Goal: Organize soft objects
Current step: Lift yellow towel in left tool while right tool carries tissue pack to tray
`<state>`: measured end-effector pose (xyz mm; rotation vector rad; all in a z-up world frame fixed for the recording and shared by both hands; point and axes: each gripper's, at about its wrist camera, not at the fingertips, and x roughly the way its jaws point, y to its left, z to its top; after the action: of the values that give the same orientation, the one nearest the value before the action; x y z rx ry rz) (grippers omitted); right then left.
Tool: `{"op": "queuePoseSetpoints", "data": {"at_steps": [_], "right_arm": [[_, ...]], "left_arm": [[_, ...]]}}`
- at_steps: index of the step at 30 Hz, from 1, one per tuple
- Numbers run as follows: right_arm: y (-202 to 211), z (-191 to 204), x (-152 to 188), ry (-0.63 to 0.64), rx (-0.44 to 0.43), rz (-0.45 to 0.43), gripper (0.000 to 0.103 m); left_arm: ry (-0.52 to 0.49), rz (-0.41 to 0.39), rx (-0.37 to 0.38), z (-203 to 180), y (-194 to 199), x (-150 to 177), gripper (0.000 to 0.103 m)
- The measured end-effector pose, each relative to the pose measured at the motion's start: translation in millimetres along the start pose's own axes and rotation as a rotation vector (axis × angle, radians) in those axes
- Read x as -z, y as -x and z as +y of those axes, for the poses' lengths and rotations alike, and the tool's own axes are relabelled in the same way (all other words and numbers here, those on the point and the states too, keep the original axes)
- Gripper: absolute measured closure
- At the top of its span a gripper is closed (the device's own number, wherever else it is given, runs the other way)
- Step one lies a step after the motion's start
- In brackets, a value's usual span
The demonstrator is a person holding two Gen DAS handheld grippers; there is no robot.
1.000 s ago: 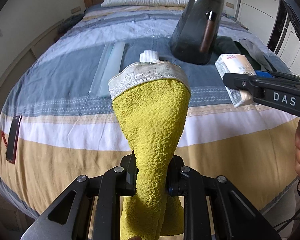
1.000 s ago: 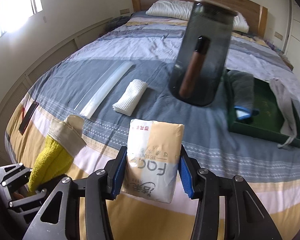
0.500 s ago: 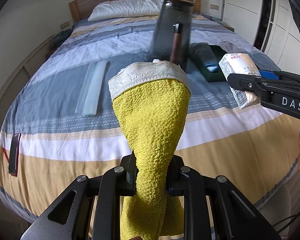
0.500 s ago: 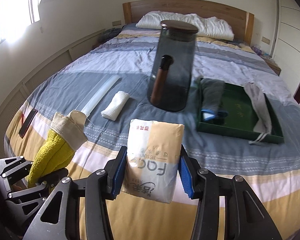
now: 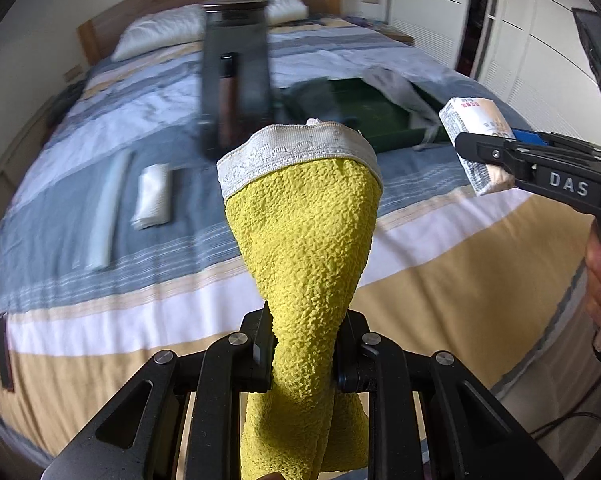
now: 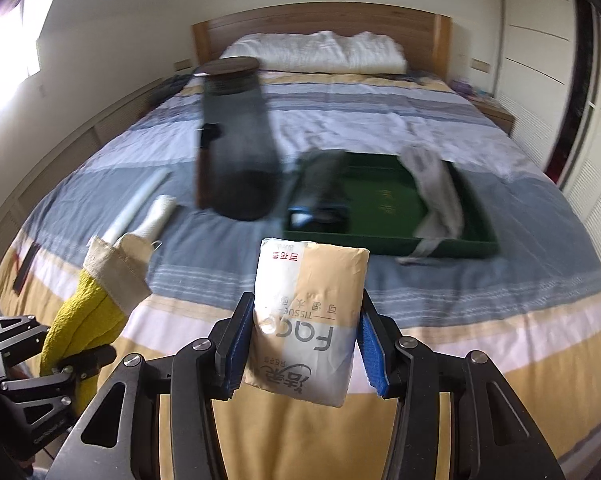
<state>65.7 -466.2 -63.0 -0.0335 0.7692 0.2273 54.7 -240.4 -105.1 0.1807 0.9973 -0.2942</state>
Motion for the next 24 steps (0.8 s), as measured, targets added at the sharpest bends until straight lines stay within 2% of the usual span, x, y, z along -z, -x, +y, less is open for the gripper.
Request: {"op": "queuePoseSetpoints", "data": {"at_steps": [5,10,14,18,24], "right_arm": [[-7.1,-44.0,-9.8,-0.045,0.046,0.000,0.056],[-30.9,-80.5,-29.2,-0.068,0.077,0.005,0.056],[-61.8,-106.2,-50.1,-0.080,0.100,0.012,0.056],[-100.2,-127.7,-72.6,-0.080,0.105,0.023,0.056],[-162.7,-152.6,-108.2,-0.071,0.091,0.046,0.056]], "left_arm": [[-0.022,0.013,0.071,-31.4,-20.9,-37.9,0.085],[-0.010,0.001,0.138,-54.6,-46.1,-99.6,0.085],[0.017,-0.002,0.155,-67.2,-78.6,-161.0,0.085],[0.052,0.010,0.158,-72.6,-115.1,-207.2,0.085],[0.134,0.049,0.135,-76.9,-171.2,-251.2,0.085]]}}
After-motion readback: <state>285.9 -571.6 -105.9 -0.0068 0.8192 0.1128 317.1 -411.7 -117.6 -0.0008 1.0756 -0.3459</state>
